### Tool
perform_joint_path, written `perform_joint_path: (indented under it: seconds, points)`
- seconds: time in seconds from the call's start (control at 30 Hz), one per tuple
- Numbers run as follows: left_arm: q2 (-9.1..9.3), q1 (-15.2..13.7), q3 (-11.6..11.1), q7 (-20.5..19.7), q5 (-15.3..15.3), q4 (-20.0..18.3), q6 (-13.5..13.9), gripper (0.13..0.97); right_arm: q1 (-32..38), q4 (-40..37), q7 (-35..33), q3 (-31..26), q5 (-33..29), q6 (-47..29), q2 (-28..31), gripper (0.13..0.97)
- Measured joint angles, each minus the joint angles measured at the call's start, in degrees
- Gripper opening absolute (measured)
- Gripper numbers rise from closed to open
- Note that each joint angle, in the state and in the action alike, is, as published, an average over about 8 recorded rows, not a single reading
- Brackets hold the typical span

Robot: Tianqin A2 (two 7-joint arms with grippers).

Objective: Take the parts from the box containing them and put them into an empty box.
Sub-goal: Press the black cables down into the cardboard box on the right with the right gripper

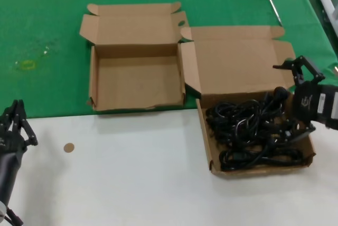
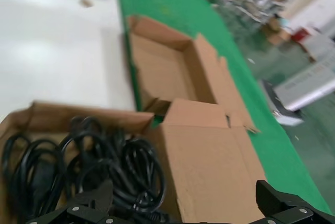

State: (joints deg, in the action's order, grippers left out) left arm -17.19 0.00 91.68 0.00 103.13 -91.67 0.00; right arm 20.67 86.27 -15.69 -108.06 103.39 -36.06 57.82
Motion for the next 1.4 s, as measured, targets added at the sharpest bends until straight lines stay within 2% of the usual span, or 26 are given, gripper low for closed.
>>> perform_joint_path:
  seconds: [0.2,0.43,0.93,1.23,1.4]
  points:
    - [0.00,0.00,0.00,0.00,0.00,0.00,0.00,0.169,4.50,-2.17,-6.40,-0.75,-2.84,-8.29,-0.34,0.966]
    - [0.00,0.00,0.00,0.00,-0.01,0.00,0.00,0.152,8.28,-4.61,-13.22,-1.65,-5.26,-14.67,-2.45,0.966]
    - [0.00,0.00,0.00,-0.04,-0.03,0.00,0.00,0.152,11.92,-9.39,-19.64,-3.05,-11.01,-18.17,-6.02,0.927]
    - [0.00,0.00,0.00,-0.03,-0.03,0.00,0.00,0.152,12.54,-11.33,-21.10,-3.09,-12.66,-18.00,-7.48,0.817]
    - [0.00,0.00,0.00,-0.03,-0.03,0.00,0.00,0.152,13.01,-11.93,-21.20,-3.13,-13.24,-18.09,-8.06,0.703]
